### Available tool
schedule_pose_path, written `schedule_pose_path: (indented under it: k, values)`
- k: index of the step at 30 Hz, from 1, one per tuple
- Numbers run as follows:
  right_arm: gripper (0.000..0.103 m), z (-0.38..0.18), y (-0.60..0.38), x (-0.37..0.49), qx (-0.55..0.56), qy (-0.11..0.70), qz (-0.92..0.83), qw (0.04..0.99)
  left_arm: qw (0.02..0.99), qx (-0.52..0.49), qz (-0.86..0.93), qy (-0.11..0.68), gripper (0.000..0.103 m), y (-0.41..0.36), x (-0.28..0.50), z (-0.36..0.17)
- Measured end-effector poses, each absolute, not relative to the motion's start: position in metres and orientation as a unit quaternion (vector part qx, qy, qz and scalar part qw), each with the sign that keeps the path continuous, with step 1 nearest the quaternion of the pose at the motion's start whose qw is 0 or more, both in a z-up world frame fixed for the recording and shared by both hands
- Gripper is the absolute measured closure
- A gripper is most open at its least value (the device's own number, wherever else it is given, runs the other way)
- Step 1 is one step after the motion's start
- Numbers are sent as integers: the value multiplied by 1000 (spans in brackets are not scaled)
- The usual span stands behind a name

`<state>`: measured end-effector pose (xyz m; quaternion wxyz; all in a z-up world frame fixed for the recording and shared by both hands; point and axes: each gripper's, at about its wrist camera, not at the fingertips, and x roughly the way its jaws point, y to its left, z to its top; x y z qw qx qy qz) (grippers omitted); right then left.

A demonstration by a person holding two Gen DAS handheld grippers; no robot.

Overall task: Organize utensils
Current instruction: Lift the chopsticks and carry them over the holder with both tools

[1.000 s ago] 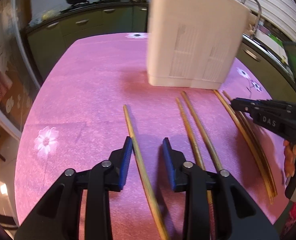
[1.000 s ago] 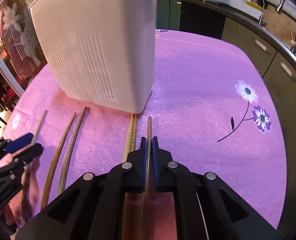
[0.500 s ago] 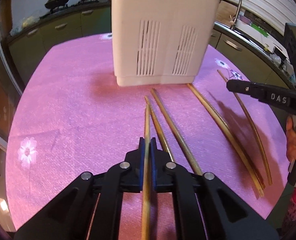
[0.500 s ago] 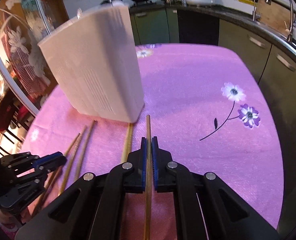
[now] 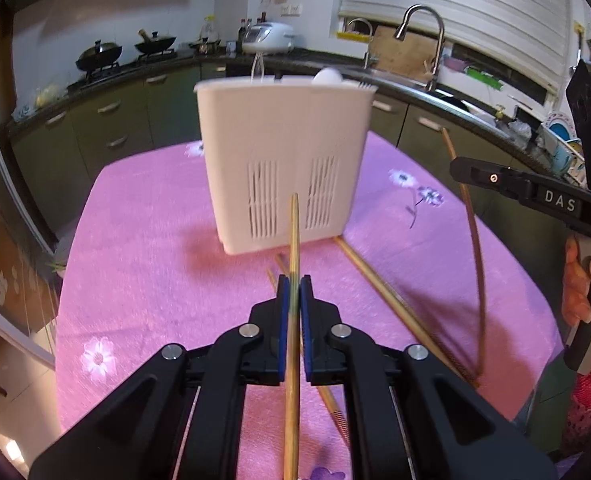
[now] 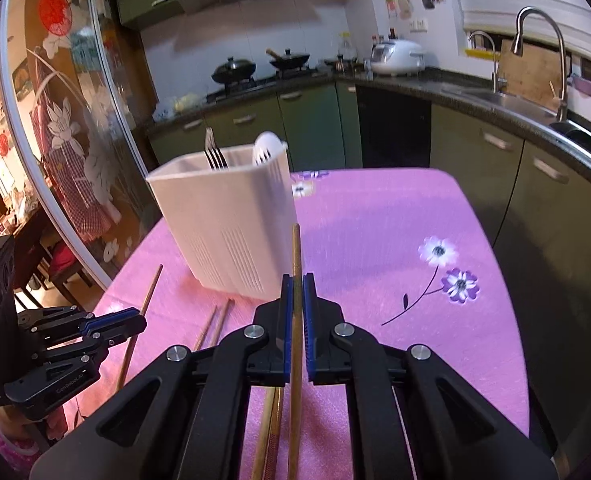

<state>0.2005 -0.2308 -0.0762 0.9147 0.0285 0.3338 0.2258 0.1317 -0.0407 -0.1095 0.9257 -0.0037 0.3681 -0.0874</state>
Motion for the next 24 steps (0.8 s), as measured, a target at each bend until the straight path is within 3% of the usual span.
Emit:
schedule_pose_path:
  k: [24]
  values:
    - [97, 23, -242, 161, 71, 208, 202, 954, 948, -11, -154, 279, 97, -34, 137, -1]
